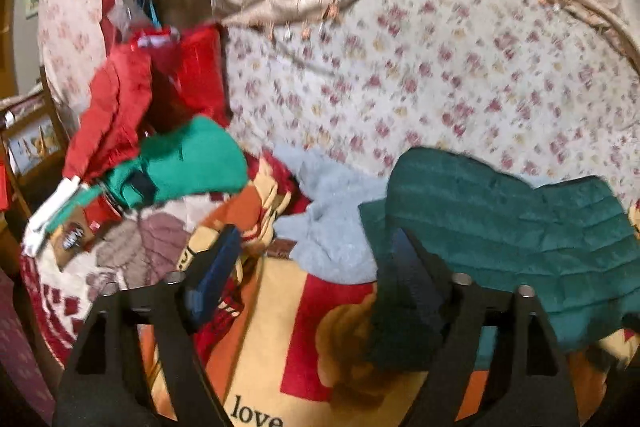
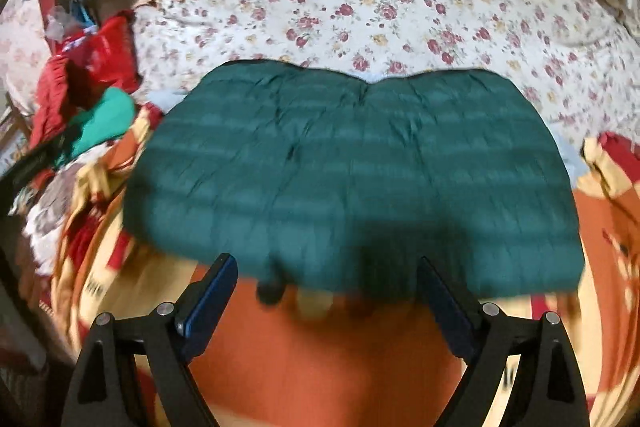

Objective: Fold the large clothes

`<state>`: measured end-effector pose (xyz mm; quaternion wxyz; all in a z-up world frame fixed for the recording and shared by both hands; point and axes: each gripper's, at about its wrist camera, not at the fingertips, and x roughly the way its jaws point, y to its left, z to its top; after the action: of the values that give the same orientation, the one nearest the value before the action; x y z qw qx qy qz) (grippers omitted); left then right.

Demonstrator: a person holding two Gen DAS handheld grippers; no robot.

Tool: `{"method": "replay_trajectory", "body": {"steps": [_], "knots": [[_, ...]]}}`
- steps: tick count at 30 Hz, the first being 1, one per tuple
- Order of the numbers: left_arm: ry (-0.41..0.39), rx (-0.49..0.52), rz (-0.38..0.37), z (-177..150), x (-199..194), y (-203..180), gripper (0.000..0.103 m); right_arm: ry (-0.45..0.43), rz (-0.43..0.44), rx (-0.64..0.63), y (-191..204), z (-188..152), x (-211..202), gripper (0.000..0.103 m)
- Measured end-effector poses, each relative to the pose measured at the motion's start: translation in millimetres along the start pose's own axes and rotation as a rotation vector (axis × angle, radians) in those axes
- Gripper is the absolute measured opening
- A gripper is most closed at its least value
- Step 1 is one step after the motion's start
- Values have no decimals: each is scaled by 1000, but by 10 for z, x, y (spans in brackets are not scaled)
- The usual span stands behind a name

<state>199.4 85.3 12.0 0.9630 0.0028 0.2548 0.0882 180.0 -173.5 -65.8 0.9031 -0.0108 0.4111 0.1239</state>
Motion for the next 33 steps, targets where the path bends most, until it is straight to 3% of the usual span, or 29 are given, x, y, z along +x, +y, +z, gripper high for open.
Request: {"method": "replay_trajectory", "body": {"steps": [5,15,20,27,33], "knots": [[-20,-10,-33,-48,-511,-56,82,-1,10,28,33,-312,-272,90],[78,-48,-92,-258,-1351,-166,82,-65,50,86,101,-500,-691,90],[119,3,-92,-373,-1594,-368,82,-108,59,84,108,-563,-966,90],[5,37,-48,-382,-2054,-502,82,-233,35,74,105,-575,-1399,90],[-48,13,-96,-354,-2321,-501,87,-283,11,72,110,-602,-1603,90]]}}
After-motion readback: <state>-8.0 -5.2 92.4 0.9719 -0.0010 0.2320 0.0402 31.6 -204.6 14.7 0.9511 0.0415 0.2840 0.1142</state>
